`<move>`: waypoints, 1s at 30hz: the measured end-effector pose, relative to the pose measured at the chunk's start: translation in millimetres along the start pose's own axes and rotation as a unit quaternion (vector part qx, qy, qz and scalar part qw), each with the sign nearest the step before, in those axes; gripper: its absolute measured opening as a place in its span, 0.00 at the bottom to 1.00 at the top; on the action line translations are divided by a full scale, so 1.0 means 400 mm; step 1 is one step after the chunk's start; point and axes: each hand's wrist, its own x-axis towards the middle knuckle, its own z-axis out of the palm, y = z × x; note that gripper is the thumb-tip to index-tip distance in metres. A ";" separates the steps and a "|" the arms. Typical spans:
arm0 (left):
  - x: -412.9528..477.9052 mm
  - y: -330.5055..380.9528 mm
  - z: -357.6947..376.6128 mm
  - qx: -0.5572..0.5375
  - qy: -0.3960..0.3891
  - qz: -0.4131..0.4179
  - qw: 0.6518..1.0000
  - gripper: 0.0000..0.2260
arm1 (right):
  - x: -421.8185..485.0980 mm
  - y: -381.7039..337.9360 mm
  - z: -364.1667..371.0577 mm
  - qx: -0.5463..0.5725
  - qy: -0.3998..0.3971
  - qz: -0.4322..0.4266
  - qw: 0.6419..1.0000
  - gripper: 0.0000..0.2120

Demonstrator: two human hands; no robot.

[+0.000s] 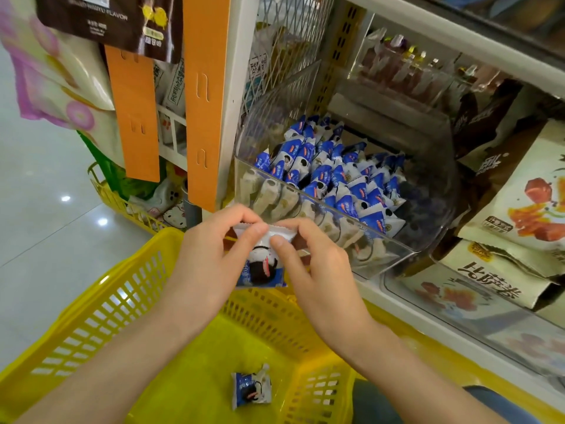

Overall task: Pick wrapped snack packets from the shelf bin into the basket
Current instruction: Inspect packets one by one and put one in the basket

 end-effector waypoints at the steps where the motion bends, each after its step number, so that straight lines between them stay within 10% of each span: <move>1: -0.001 0.002 0.000 0.001 -0.007 -0.003 1.000 0.08 | 0.002 0.001 -0.001 0.007 0.001 -0.001 1.000 0.09; 9: 0.009 -0.027 0.008 -0.063 -0.064 -0.089 0.992 0.10 | 0.006 0.015 -0.011 -0.192 0.061 -0.158 0.967 0.10; 14: 0.011 -0.029 0.012 -0.080 -0.031 -0.179 0.980 0.06 | 0.017 0.012 -0.028 -0.154 0.092 -0.108 0.978 0.05; 20: 0.018 0.011 0.005 -0.266 -0.166 -0.376 0.872 0.30 | 0.023 0.003 -0.043 -0.039 0.156 -0.147 0.976 0.03; 23: 0.022 0.016 -0.005 -0.355 -0.147 -0.369 0.846 0.23 | 0.017 0.006 -0.032 -0.096 0.110 -0.221 0.964 0.05; 27: 0.023 0.015 -0.007 -0.345 -0.050 -0.352 0.869 0.09 | 0.014 0.010 -0.021 -0.168 0.041 -0.277 0.945 0.08; 30: 0.023 0.008 -0.007 -0.263 -0.028 -0.310 0.913 0.08 | 0.008 -0.004 -0.014 -0.085 0.017 -0.125 0.988 0.12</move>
